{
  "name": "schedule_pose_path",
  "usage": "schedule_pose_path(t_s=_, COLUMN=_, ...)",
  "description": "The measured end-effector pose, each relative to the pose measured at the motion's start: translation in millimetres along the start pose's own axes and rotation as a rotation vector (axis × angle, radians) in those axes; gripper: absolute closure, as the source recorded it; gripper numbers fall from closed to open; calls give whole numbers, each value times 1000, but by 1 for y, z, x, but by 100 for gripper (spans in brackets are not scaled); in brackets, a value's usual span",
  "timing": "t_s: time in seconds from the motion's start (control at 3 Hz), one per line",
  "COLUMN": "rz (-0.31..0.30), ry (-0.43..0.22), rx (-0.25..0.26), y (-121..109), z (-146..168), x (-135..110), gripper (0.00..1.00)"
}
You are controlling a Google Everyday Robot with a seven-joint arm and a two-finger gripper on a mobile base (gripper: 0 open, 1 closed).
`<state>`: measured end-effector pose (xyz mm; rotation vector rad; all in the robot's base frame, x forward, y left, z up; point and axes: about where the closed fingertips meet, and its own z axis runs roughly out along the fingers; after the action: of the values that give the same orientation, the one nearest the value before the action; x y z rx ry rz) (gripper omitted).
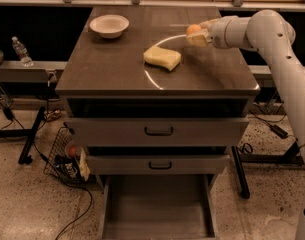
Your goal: Pick orange from bottom drawer and place on counter
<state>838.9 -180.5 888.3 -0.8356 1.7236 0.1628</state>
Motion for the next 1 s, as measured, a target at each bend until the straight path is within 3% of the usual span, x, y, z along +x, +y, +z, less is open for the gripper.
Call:
schedule_pose_path(t_s=0.67, rz=71, ry=39, rx=-50, y=11, z=1, x=14, gripper=6)
schedule_pose_path(t_s=1.0, rz=87, ry=42, rx=-68, y=16, z=-3, x=14, gripper=0)
